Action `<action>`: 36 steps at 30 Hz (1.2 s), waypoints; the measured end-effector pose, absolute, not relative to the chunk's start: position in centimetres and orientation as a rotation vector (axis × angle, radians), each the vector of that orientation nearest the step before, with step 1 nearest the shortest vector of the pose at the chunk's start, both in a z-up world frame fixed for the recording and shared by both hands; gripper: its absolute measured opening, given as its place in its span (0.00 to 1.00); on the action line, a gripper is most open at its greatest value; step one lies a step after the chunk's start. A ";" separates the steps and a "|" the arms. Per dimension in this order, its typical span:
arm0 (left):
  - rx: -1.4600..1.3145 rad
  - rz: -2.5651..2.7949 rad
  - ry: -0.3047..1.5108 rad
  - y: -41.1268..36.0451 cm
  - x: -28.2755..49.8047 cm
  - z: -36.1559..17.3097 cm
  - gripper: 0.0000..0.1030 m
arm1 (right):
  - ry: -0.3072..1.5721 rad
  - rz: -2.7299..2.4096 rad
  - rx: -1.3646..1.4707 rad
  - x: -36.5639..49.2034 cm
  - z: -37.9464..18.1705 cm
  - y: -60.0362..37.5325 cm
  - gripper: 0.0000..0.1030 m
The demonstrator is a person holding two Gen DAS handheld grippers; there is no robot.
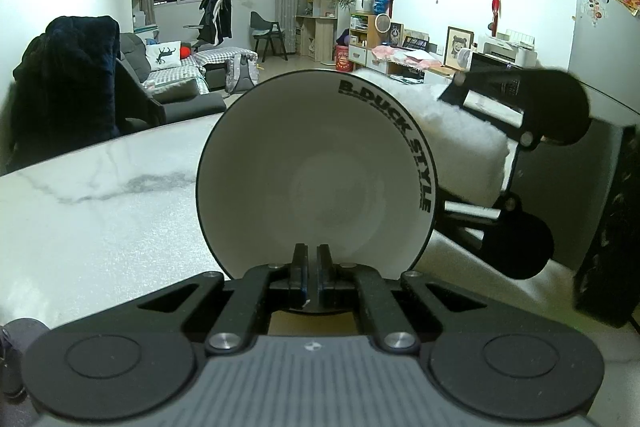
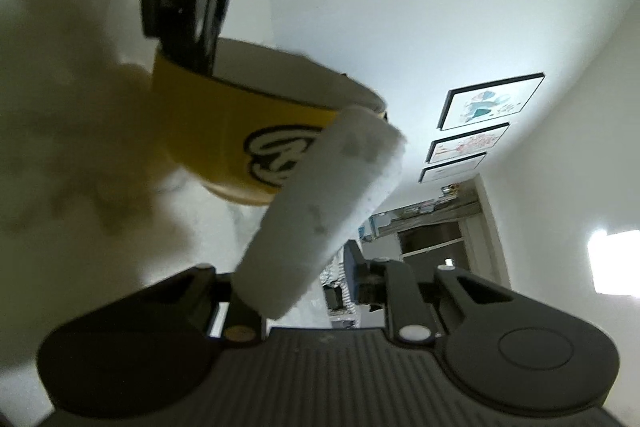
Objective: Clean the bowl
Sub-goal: 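Scrub the printed outer wall with the sponge's end in the right tool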
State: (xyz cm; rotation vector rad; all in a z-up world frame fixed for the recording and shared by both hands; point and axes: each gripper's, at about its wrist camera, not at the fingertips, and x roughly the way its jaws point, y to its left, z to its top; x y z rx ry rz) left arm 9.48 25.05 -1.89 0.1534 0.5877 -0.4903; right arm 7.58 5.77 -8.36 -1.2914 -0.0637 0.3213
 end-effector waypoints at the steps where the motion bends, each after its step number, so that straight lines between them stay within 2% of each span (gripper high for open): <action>1: 0.154 -0.490 0.587 25.2 9.5 -2.0 0.03 | -0.047 0.330 -1.300 7.7 -8.7 5.8 0.17; 10: 0.146 -0.492 0.589 25.1 9.5 -1.8 0.03 | -0.123 0.312 -1.284 6.4 -7.5 6.4 0.17; 18: 0.144 -0.494 0.589 25.7 9.9 -1.6 0.03 | -0.052 0.340 -1.300 7.6 -8.7 6.1 0.17; 27: 0.137 -0.496 0.591 25.4 10.0 -1.8 0.03 | -0.101 0.311 -1.306 5.7 -8.3 5.7 0.17; 36: 0.136 -0.497 0.592 25.7 10.3 -1.5 0.03 | -0.039 0.329 -1.324 6.2 -9.2 5.2 0.17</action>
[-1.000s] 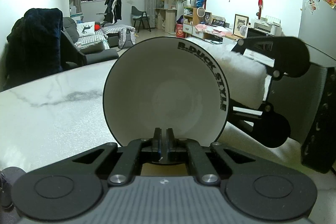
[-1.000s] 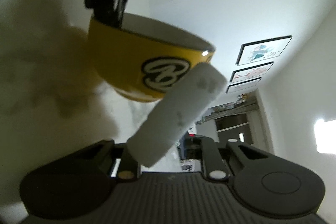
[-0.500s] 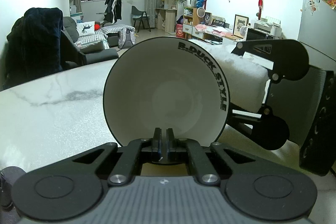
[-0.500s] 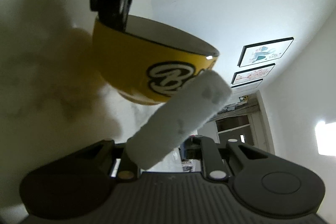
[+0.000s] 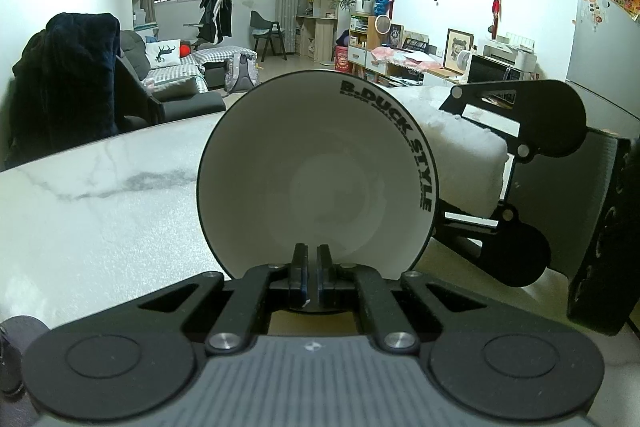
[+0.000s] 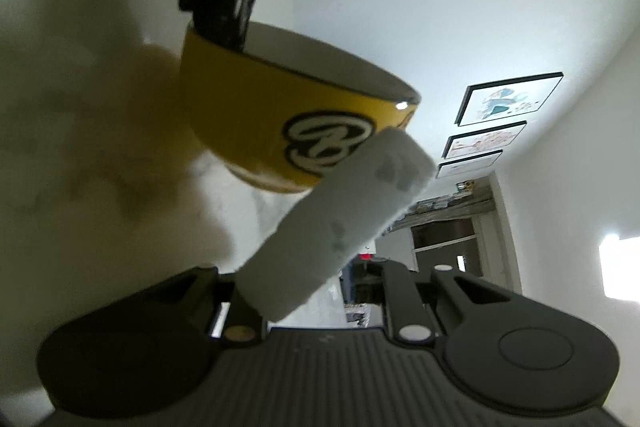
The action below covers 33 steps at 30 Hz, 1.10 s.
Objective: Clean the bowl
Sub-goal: 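Scrub the printed outer wall with the sponge's end in the right tool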
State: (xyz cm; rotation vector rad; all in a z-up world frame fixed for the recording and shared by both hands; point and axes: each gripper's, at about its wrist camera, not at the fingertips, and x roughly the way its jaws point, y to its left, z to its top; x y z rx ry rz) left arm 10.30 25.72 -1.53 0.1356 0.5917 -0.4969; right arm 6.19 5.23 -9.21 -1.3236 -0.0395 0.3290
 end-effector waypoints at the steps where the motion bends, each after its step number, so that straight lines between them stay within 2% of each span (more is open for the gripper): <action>1: 0.136 -0.497 0.591 25.6 10.2 -1.6 0.03 | -0.051 0.328 -1.314 6.0 -9.0 5.2 0.17; 6: 0.135 -0.497 0.592 25.7 10.3 -1.6 0.03 | -0.093 0.324 -1.273 5.2 -8.3 5.3 0.17; 14: 0.135 -0.498 0.592 25.7 10.4 -1.5 0.03 | -0.026 0.336 -1.304 4.8 -10.4 4.7 0.17; 19: 0.135 -0.497 0.592 25.5 10.3 -1.6 0.03 | -0.074 0.328 -1.277 3.9 -9.7 4.7 0.17; 24: 0.136 -0.497 0.591 25.4 10.3 -1.5 0.03 | -0.074 0.332 -1.268 1.1 -11.9 3.4 0.17; 29: 0.136 -0.497 0.591 25.5 10.4 -1.5 0.03 | -0.024 0.341 -1.291 2.8 -11.8 3.7 0.17; 33: 0.134 -0.498 0.592 25.4 10.3 -1.5 0.03 | -0.065 0.334 -1.278 2.3 -11.1 3.8 0.17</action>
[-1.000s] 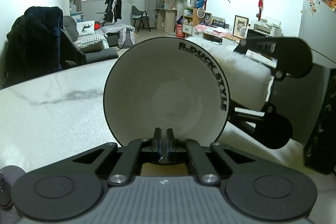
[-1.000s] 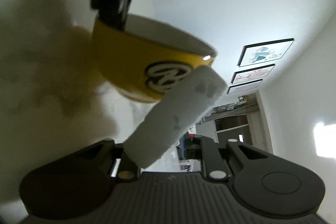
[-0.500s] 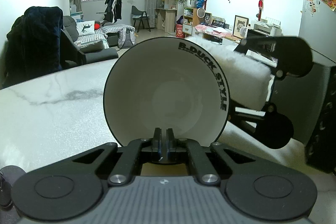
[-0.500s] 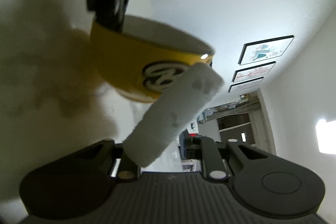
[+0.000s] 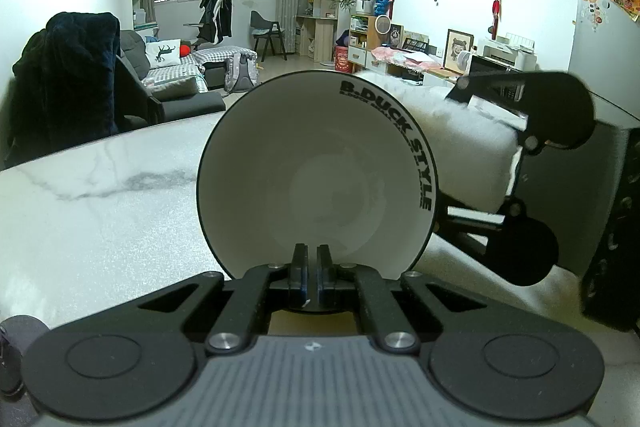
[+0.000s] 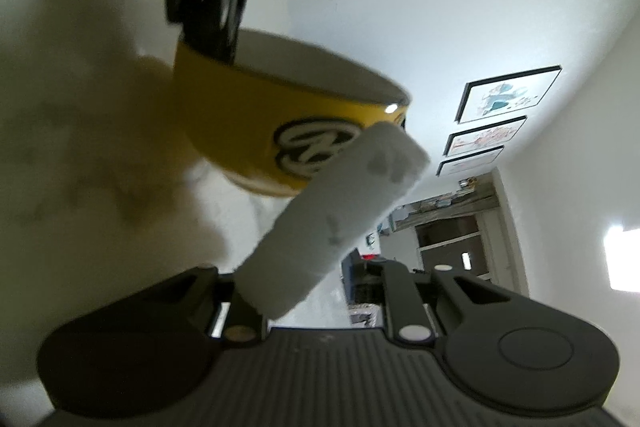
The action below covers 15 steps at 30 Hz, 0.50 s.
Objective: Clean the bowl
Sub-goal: 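Scrub the printed outer wall with the sponge's end in the right tool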
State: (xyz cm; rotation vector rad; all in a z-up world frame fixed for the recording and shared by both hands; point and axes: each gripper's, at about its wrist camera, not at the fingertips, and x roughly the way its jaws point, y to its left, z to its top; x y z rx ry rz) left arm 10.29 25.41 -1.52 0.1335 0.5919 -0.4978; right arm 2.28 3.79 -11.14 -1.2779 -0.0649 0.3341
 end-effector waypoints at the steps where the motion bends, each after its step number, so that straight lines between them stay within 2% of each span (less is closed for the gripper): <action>1: 0.133 -0.498 0.592 25.4 10.3 -1.5 0.03 | -0.075 0.333 -1.271 2.2 -11.0 3.9 0.17; 15: 0.129 -0.500 0.593 25.6 10.3 -1.5 0.03 | -0.039 0.348 -1.290 4.3 -10.2 4.6 0.17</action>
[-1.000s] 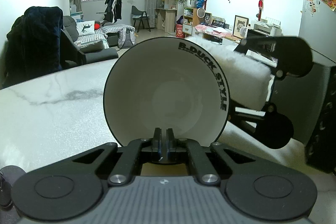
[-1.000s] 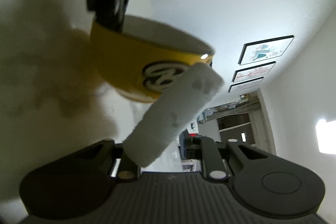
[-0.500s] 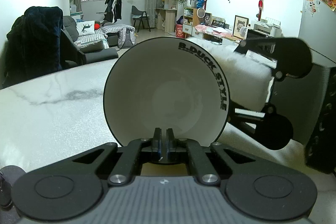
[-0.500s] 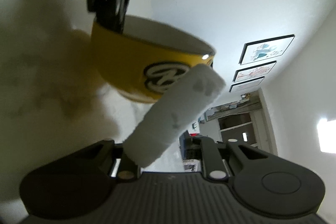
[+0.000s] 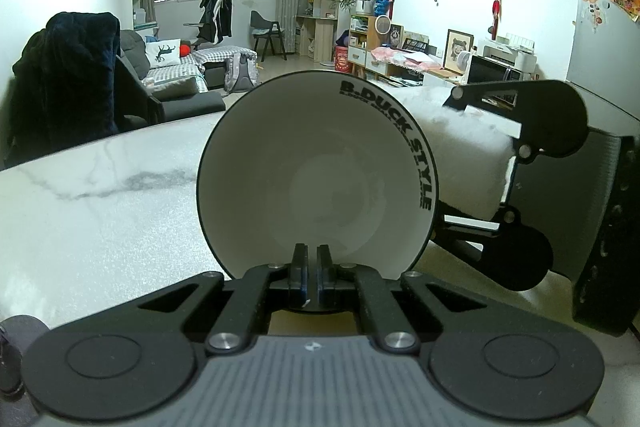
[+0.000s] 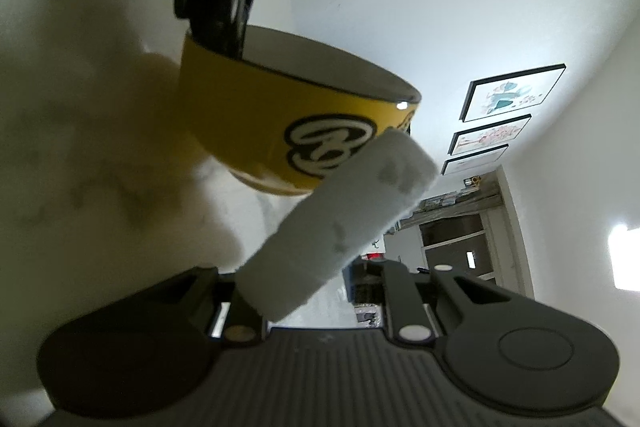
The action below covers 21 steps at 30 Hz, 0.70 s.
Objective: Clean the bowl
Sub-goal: 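Scrub the printed outer wall with the sponge's end in the right tool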
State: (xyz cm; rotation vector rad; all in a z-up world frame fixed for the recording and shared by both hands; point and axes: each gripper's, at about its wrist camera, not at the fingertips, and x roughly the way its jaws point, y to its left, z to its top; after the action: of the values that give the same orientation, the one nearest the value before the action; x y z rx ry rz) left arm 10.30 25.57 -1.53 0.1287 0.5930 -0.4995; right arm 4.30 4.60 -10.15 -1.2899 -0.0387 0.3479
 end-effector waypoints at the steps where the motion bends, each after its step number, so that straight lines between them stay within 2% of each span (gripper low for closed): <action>1: 0.127 -0.500 0.594 25.4 10.2 -1.5 0.03 | -0.054 0.348 -1.285 4.1 -9.9 4.7 0.17; 5: 0.120 -0.502 0.596 25.3 10.1 -1.5 0.03 | -0.082 0.349 -1.274 3.3 -9.7 4.8 0.17; 14: 0.129 -0.499 0.593 25.2 9.7 -1.6 0.03 | -0.020 0.363 -1.280 4.4 -10.3 4.6 0.16; 21: 0.116 -0.502 0.597 24.9 9.4 -1.6 0.03 | -0.076 0.355 -1.266 3.3 -9.7 4.7 0.16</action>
State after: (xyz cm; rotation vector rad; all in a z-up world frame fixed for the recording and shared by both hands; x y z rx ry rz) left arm 9.42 24.90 -1.60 0.1161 0.5970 -0.5015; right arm 3.32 4.75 -9.74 -1.2664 -0.0757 0.3550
